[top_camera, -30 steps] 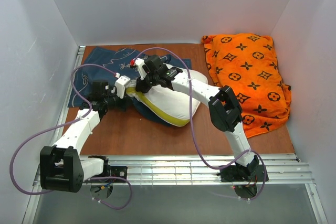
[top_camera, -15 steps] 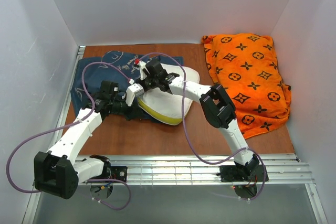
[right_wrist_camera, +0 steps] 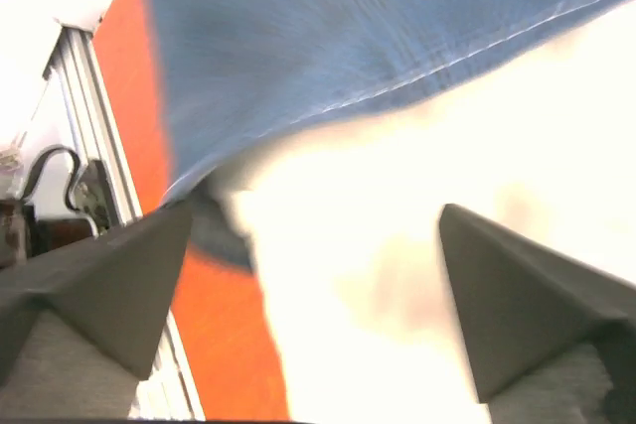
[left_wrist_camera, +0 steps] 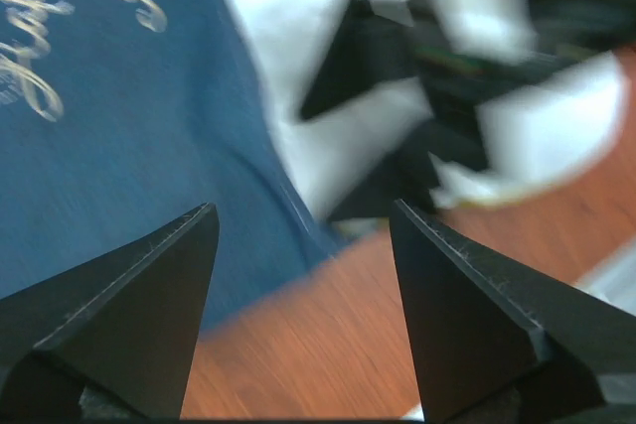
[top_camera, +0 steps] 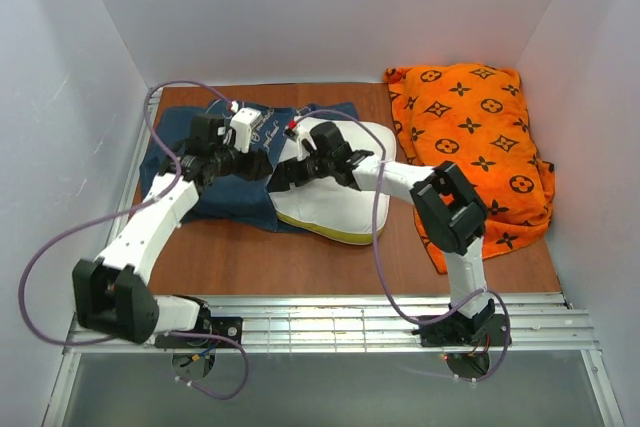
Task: Put the pillow into the pillowcase
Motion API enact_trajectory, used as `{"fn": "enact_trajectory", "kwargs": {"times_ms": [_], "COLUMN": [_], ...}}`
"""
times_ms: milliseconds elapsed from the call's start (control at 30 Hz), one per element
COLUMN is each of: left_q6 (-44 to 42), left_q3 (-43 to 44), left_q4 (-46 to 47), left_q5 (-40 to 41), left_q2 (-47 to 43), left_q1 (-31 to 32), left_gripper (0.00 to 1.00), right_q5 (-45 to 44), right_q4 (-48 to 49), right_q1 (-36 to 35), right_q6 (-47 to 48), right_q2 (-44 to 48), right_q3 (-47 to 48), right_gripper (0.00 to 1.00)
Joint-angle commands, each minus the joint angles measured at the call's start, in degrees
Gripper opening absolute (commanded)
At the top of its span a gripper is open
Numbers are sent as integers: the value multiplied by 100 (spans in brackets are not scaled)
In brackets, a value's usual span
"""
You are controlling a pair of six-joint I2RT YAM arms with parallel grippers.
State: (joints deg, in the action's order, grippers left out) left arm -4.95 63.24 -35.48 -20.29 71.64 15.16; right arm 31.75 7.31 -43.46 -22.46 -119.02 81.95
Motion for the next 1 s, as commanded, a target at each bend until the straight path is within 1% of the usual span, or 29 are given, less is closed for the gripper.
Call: {"fn": "enact_trajectory", "kwargs": {"times_ms": [0, 33, 67, 133, 167, 233, 267, 300, 367, 400, 433, 467, 533, 567, 600, 667, 700, 767, 800, 833, 867, 900, 933, 967], "left_q6": [143, 143, 109, 91, 47, 20, -14, -15, -32, -93, -129, -146, -199, -225, -269, -348, -357, -314, -305, -287, -270, -243, -217, -147], "left_q3": [582, 862, 1048, 1338, 1409, 1567, 1760, 1892, 2086, 2165, 2227, 2358, 2473, 2543, 2553, 2588, 2588, 2649, 2771, 2842, 2886, 2991, 3018, 3036], "left_q4": [437, 446, 429, 524, 612, 876, 929, 947, 1069, 1105, 1131, 1149, 1149, 1193, 1245, 1411, 1482, 1623, 1632, 1624, 1641, 1650, 1624, 1624], "left_q5": [1026, 1054, 1106, 1386, 1571, 1878, 1958, 1959, 2336, 2389, 2538, 2887, 3162, 3476, 3628, 3996, 4068, 4051, 4016, 3955, 3867, 3614, 3368, 3270], "left_q2": [806, 1052, 1454, 1809, 2088, 2345, 2685, 2837, 3127, 3398, 3531, 3663, 4015, 4112, 4243, 4332, 4367, 4385, 4420, 4473, 4482, 4491, 4499, 4508], "left_q1": [31, 40, 75, 276, 364, 567, 619, 724, 769, 822, 857, 866, 875, 875, 875, 857, 831, 761, 752, 743, 743, 734, 726, 734], "left_gripper": [67, 66, 65, 65, 65, 66, 66, 66, 67, 67, 68, 67, 67, 67, 66, 64, 59, 54, 46, 40, 36, 28, 15, 12], "right_q5": [-115, -621, -913, -1658, -1854, -2381, -2445, -2532, -2708, -2779, -2771, -2779, -2639, -2560, -2359, -2104, -1859, -1550, -1288, -1120, -1014, -839, -715, -653], "right_q4": [-930, -1220, -1615, -1733, -1768, -1970, -2031, -2197, -2234, -2286, -2339, -2409, -2767, -2866, -2919, -2946, -2937, -2885, -2832, -2771, -2666, -2586, -2542, -2463], "right_q1": [206, 224, 285, 434, 522, 777, 961, 1049, 1251, 1296, 1340, 1393, 1419, 1402, 1411, 1402, 1402, 1411, 1411, 1411, 1411, 1411, 1419, 1411], "right_q6": [1053, 1320, 1610, 2120, 2236, 2648, 2694, 2738, 2869, 2887, 2914, 2957, 3019, 3028, 3019, 3011, 2976, 2940, 2844, 2800, 2747, 2599, 2554, 2501], "right_q2": [1177, 1249, 1293, 1303, 1224, 759, 558, 155, -181, -487, -621, -761, -1131, -1289, -1334, -1360, -1369, -1300, -1255, -1220, -1168, -1098, -1062, -1018], "right_q3": [389, 461, 488, 454, 514, 890, 1058, 1251, 1699, 1884, 2025, 2331, 2631, 2833, 2844, 2696, 2633, 2415, 2344, 2273, 2212, 2124, 2097, 2097], "right_gripper": [99, 99, 99, 99, 99, 99, 99, 99, 99, 98, 98, 99, 99, 99, 98, 89, 69, 49, 39, 18, 9, 2, 1, 1]}}
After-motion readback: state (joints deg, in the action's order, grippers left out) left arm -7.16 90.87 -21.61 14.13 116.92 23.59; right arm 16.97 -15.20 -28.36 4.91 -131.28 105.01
